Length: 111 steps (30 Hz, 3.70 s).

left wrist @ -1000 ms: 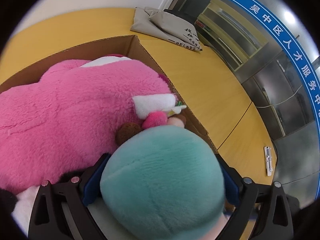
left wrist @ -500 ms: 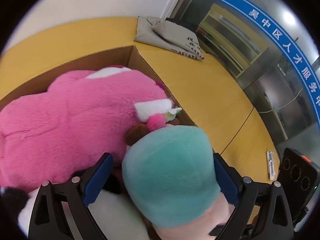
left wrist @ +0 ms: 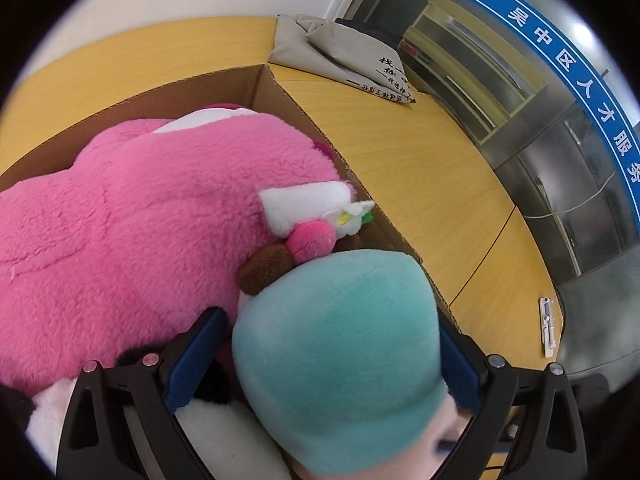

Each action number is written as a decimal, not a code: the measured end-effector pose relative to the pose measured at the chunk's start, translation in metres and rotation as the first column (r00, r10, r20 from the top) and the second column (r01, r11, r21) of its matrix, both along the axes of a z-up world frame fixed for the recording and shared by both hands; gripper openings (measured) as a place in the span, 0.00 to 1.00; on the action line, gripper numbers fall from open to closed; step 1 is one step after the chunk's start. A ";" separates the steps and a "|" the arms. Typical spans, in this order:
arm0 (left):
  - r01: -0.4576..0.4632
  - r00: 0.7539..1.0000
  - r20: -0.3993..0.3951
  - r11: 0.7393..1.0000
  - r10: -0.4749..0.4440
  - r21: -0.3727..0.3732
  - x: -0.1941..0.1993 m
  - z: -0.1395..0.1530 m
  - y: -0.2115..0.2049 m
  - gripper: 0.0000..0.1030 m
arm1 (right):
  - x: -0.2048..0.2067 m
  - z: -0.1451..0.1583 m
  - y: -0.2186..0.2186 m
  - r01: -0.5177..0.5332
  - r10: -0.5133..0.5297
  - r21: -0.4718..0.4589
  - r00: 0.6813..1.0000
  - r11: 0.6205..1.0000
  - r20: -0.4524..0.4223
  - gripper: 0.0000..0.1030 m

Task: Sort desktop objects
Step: 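Lower the teal-and-pink plush into the box beside the panda, then open both grippers and withdraw them from the box, then reach both grippers to the clear phone case on the table, then pinch the phone case rim with the right gripper and tilt it up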

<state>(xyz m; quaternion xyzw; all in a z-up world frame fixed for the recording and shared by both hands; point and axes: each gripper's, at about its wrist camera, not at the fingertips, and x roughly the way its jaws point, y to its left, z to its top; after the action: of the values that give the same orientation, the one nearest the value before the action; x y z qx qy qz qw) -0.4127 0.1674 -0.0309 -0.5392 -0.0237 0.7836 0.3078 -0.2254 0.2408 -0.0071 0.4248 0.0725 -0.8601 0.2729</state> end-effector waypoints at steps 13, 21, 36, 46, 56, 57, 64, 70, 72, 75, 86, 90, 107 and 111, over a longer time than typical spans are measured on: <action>0.016 1.000 -0.010 0.998 -0.017 -0.056 -0.002 -0.001 -0.009 0.95 | 0.001 -0.011 -0.015 -0.054 0.052 0.013 0.989 0.998 0.139 0.24; 0.018 1.000 -0.017 0.996 -0.020 -0.084 -0.004 -0.012 -0.007 1.00 | 0.018 0.008 -0.025 -0.071 0.069 0.017 0.995 0.997 0.076 0.27; -0.224 0.945 -0.226 0.971 0.237 0.085 0.175 0.072 -0.197 0.99 | 0.020 0.010 0.033 0.142 -0.142 -0.026 0.990 0.990 0.000 0.96; -0.477 0.866 -0.121 0.874 0.485 0.089 0.269 0.003 -0.322 0.99 | 0.035 -0.033 0.045 0.284 -0.278 -0.047 0.955 0.958 0.106 0.88; -0.270 0.951 -0.124 0.955 0.284 0.122 0.319 -0.003 -0.293 0.99 | 0.154 0.015 0.030 0.182 -0.186 -0.130 0.982 0.975 -0.024 1.00; -0.254 0.958 -0.103 0.959 0.267 0.124 0.321 -0.010 -0.291 0.99 | 0.171 0.015 0.017 0.133 -0.138 -0.126 0.990 0.983 -0.028 1.00; -0.209 0.977 -0.021 0.974 0.211 0.086 0.303 -0.050 -0.284 0.99 | 0.248 -0.049 -0.099 -0.123 0.125 -0.072 0.992 0.990 0.012 0.99; -0.140 0.990 0.000 0.989 0.140 0.046 0.299 -0.071 -0.275 0.98 | 0.237 -0.096 -0.147 -0.173 0.174 -0.015 0.983 0.985 0.065 0.89; -0.125 0.992 -0.006 0.991 0.125 0.049 0.302 -0.070 -0.271 0.98 | 0.240 -0.107 -0.149 -0.200 0.199 0.027 0.979 0.979 0.047 0.89; -0.108 0.994 -0.004 0.992 0.108 0.069 0.310 -0.070 -0.271 0.98 | 0.236 -0.110 -0.139 -0.226 0.226 0.079 0.974 0.971 0.005 0.90; 0.055 0.998 -0.010 0.988 -0.055 0.147 0.343 -0.073 -0.237 0.98 | 0.198 -0.107 -0.088 -0.298 0.315 0.125 0.937 0.946 -0.151 0.92; 0.057 0.998 -0.010 0.988 -0.056 0.147 0.340 -0.073 -0.237 0.98 | 0.183 -0.110 -0.112 -0.382 0.401 0.144 0.906 0.913 -0.138 0.92; 0.138 0.982 -0.133 0.990 -0.134 0.025 0.330 -0.047 -0.242 0.98 | 0.118 -0.101 -0.059 -0.267 0.399 -0.369 0.846 0.890 0.353 0.78; 0.218 0.962 -0.162 0.975 -0.221 -0.034 0.322 -0.047 -0.219 0.99 | 0.120 -0.101 -0.041 -0.265 0.444 -0.413 0.785 0.871 0.432 0.78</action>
<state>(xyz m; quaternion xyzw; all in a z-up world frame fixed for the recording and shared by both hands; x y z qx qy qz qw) -0.0909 -0.0517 -0.0783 -0.4742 0.0678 0.7867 0.3894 -0.1054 0.2000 -0.1085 0.5648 -0.0683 -0.6467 0.5081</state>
